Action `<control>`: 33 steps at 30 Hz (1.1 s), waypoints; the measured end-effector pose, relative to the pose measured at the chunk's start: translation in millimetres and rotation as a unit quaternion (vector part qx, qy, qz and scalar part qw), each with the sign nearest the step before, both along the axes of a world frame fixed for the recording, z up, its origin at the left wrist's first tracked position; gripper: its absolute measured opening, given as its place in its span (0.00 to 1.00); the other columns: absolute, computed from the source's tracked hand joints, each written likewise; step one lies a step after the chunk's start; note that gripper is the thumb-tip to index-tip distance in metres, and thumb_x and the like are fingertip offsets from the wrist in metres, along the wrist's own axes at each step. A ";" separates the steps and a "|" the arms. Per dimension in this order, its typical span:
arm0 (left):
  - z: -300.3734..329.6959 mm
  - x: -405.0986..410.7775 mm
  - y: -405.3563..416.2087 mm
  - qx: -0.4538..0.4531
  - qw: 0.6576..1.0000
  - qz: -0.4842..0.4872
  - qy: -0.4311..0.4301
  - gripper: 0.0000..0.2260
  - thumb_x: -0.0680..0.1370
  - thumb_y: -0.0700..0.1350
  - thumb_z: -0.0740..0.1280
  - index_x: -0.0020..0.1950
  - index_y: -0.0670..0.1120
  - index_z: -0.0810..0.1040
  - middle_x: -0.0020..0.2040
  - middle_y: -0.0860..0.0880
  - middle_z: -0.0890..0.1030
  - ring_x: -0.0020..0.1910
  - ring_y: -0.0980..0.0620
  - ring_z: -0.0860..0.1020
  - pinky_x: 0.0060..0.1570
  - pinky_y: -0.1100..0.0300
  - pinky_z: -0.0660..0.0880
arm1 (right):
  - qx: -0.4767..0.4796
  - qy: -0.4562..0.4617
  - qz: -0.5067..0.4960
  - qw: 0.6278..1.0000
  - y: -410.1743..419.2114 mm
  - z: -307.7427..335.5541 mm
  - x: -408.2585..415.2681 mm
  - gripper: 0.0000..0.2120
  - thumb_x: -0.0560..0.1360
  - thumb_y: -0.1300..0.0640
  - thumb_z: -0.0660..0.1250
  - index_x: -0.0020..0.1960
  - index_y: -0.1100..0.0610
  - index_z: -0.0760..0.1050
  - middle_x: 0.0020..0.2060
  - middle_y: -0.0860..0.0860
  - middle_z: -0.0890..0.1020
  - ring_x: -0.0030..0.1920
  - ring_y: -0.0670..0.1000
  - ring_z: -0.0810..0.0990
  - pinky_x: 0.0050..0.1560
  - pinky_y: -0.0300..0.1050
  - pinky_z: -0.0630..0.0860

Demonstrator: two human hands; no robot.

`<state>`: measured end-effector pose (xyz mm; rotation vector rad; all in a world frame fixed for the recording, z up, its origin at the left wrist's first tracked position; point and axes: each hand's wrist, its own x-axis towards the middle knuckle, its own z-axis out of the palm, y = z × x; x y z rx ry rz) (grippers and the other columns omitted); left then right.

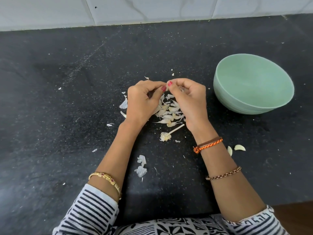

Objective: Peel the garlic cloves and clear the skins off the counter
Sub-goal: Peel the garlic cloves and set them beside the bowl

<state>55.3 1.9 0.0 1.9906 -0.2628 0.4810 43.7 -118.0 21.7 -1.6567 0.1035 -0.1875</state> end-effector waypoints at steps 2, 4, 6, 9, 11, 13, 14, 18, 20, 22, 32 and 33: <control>-0.4 -0.5 0.5 0.018 1.000 0.007 -0.012 0.07 0.73 0.42 0.67 0.45 0.43 0.84 0.35 0.56 0.79 0.35 0.63 0.73 0.41 0.72 0.68 | -0.011 -0.015 0.009 1.000 -2.0 -1.2 0.2 0.03 0.73 0.64 0.69 0.42 0.57 0.80 0.36 0.47 0.82 0.39 0.38 0.80 0.42 0.31 0.75; 0.4 -1.2 0.1 0.015 1.000 0.012 -0.009 0.06 0.73 0.41 0.67 0.42 0.42 0.84 0.33 0.52 0.79 0.33 0.61 0.72 0.39 0.70 0.69 | -0.015 -0.024 0.011 1.000 -2.8 -2.5 0.3 0.03 0.72 0.64 0.70 0.43 0.58 0.81 0.36 0.47 0.82 0.38 0.38 0.80 0.41 0.31 0.75; 0.8 -1.9 -2.3 -0.004 1.000 0.014 0.006 0.07 0.72 0.41 0.67 0.42 0.41 0.83 0.33 0.46 0.81 0.32 0.54 0.74 0.37 0.64 0.71 | -0.005 -0.030 0.009 0.999 -2.5 -3.0 0.3 0.04 0.72 0.65 0.70 0.43 0.58 0.81 0.35 0.47 0.82 0.38 0.39 0.80 0.41 0.31 0.74; 0.2 -2.5 -6.9 -0.035 0.999 0.017 0.025 0.07 0.73 0.42 0.66 0.40 0.41 0.82 0.33 0.42 0.80 0.31 0.47 0.74 0.35 0.57 0.73 | 0.008 -0.035 0.009 0.999 -0.7 -1.7 -0.7 0.04 0.72 0.65 0.69 0.42 0.57 0.81 0.35 0.47 0.82 0.37 0.39 0.80 0.41 0.31 0.74; 0.7 -2.7 -8.0 -0.052 0.998 0.018 0.029 0.07 0.73 0.41 0.65 0.38 0.42 0.80 0.32 0.40 0.79 0.30 0.51 0.71 0.34 0.58 0.72 | 0.021 -0.028 0.009 0.999 1.0 0.3 -1.9 0.04 0.73 0.65 0.69 0.42 0.58 0.81 0.35 0.47 0.82 0.37 0.38 0.79 0.41 0.31 0.74; 2.0 -3.1 -7.8 -0.063 0.998 0.016 0.025 0.07 0.73 0.41 0.65 0.37 0.41 0.80 0.31 0.38 0.78 0.29 0.54 0.69 0.32 0.61 0.70 | 0.037 -0.012 0.012 0.999 1.8 3.2 -3.0 0.04 0.73 0.64 0.68 0.42 0.58 0.81 0.35 0.47 0.82 0.34 0.36 0.78 0.38 0.28 0.72; 2.7 -3.5 -7.9 -0.066 0.997 0.015 0.021 0.06 0.73 0.40 0.65 0.37 0.41 0.80 0.31 0.38 0.78 0.29 0.55 0.68 0.31 0.63 0.69 | 0.048 -0.001 0.018 0.999 1.9 4.5 -3.5 0.05 0.74 0.64 0.68 0.41 0.58 0.81 0.34 0.47 0.81 0.33 0.36 0.77 0.36 0.28 0.71; 3.5 -2.9 -6.2 -0.096 0.995 0.022 0.019 0.05 0.73 0.40 0.65 0.39 0.45 0.78 0.28 0.51 0.73 0.28 0.59 0.67 0.30 0.67 0.67 | 0.095 0.042 0.043 0.994 -1.3 5.9 -1.9 0.08 0.75 0.62 0.65 0.42 0.56 0.81 0.32 0.44 0.81 0.31 0.38 0.73 0.36 0.34 0.69; 4.2 -1.3 -4.7 -0.119 0.992 0.032 0.022 0.04 0.74 0.41 0.64 0.39 0.45 0.77 0.28 0.57 0.70 0.27 0.61 0.66 0.31 0.70 0.65 | 0.087 0.050 0.036 0.994 -3.4 5.5 -0.3 0.08 0.75 0.62 0.65 0.43 0.55 0.81 0.32 0.45 0.80 0.32 0.39 0.73 0.36 0.35 0.69; 4.6 -1.3 -6.4 -0.123 0.992 0.028 0.025 0.04 0.74 0.41 0.64 0.39 0.45 0.76 0.28 0.58 0.69 0.27 0.62 0.66 0.31 0.71 0.65 | 0.075 0.051 0.032 0.995 -4.2 5.0 0.3 0.08 0.76 0.62 0.64 0.44 0.55 0.81 0.33 0.45 0.80 0.33 0.40 0.72 0.37 0.36 0.69; 5.4 -2.3 -10.0 -0.150 0.986 -0.012 0.075 0.06 0.74 0.44 0.63 0.37 0.49 0.75 0.32 0.47 0.73 0.30 0.58 0.66 0.32 0.68 0.66 | 0.035 0.028 0.060 0.997 -3.1 3.4 -1.3 0.07 0.74 0.62 0.68 0.52 0.57 0.79 0.43 0.46 0.81 0.44 0.38 0.79 0.46 0.31 0.74; 5.8 -2.6 -10.2 -0.158 0.984 -0.016 0.080 0.06 0.74 0.44 0.63 0.37 0.49 0.75 0.32 0.44 0.72 0.30 0.57 0.66 0.33 0.67 0.66 | 0.024 0.023 0.061 0.998 -2.6 3.0 -1.7 0.06 0.74 0.63 0.68 0.50 0.56 0.79 0.42 0.45 0.81 0.44 0.37 0.79 0.46 0.30 0.74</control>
